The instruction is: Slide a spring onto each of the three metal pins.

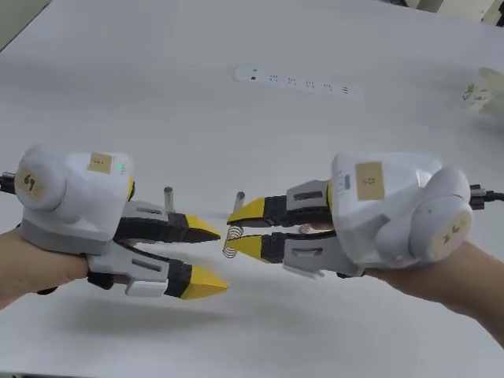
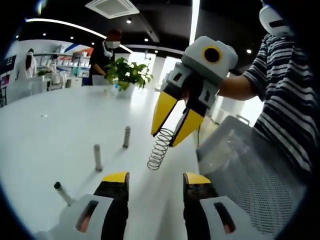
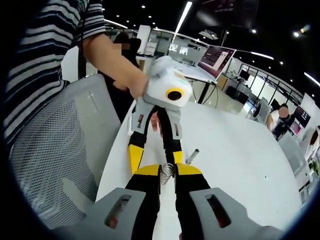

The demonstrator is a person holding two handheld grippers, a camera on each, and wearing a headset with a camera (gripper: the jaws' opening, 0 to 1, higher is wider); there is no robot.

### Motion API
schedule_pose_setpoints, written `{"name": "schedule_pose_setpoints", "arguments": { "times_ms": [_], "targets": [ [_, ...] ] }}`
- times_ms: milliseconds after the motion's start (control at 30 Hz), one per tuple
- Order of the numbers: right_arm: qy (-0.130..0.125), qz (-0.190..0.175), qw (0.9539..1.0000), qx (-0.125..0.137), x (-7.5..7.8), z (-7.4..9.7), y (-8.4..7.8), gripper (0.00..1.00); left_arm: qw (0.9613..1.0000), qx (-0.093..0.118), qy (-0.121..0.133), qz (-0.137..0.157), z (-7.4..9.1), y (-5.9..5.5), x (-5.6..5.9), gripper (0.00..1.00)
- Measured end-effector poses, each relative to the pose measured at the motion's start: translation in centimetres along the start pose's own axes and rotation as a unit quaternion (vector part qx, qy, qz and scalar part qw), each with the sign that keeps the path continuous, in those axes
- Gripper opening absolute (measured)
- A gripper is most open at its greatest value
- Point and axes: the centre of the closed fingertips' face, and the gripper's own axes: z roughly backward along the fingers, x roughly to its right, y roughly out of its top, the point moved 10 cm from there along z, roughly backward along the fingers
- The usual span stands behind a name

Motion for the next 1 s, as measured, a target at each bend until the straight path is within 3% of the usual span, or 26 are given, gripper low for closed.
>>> {"name": "schedule_pose_setpoints", "arguments": {
  "times_ms": [333,1000],
  "targets": [
    [-0.009,0.001,0.9999,-0.005,0.2,0.0,-0.2,0.07,0.9996,0.005,0.018,0.020,1.3,-0.8,-0.2,0.46],
    [-0.024,-0.005,0.9996,-0.012,0.7,0.1,-1.1,0.07,0.9948,0.028,0.088,0.044,5.1,-2.2,-1.1,0.74]
  ]
}}
